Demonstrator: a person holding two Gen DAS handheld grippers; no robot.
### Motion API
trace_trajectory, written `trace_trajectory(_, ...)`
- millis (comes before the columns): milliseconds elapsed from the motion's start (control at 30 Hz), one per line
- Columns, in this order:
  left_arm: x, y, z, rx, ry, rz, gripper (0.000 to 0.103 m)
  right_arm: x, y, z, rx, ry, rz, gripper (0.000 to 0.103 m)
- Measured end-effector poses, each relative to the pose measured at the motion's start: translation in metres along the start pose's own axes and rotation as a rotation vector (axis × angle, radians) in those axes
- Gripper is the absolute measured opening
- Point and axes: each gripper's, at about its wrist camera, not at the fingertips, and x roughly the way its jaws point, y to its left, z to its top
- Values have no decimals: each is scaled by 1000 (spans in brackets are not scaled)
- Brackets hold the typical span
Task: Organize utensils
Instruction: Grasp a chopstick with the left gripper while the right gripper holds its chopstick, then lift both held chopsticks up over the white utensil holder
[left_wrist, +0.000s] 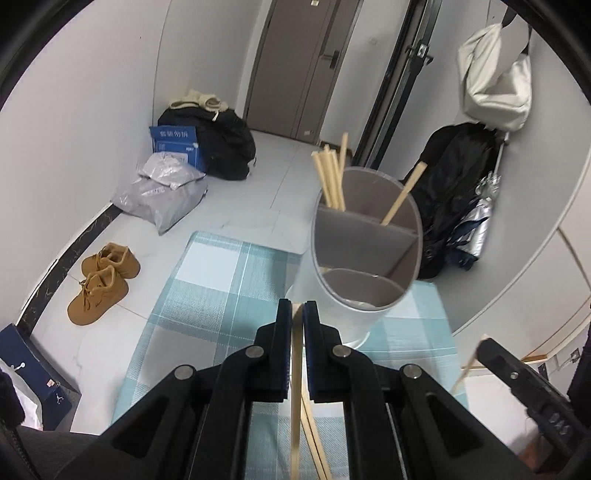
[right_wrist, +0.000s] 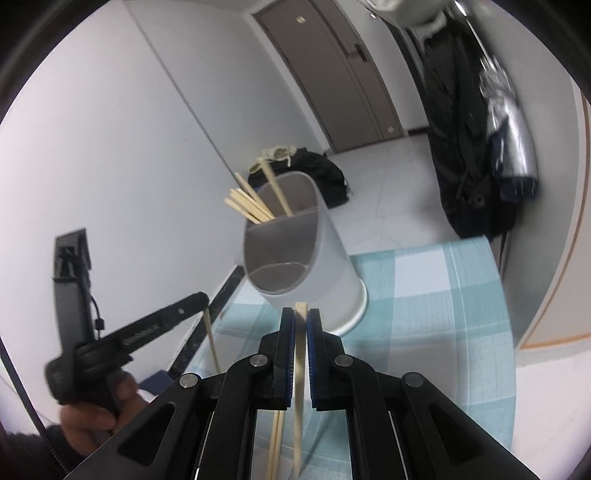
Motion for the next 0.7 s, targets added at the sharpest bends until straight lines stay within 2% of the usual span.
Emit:
trace_trajectory(133, -13, 1, 0, 21, -25, -21, 3, -9, 17, -4, -61, -46, -30, 5)
trace_trajectory(700, -42, -6, -2, 89, -47, -66, 3, -18, 41, -14, -63, -103, -85, 5)
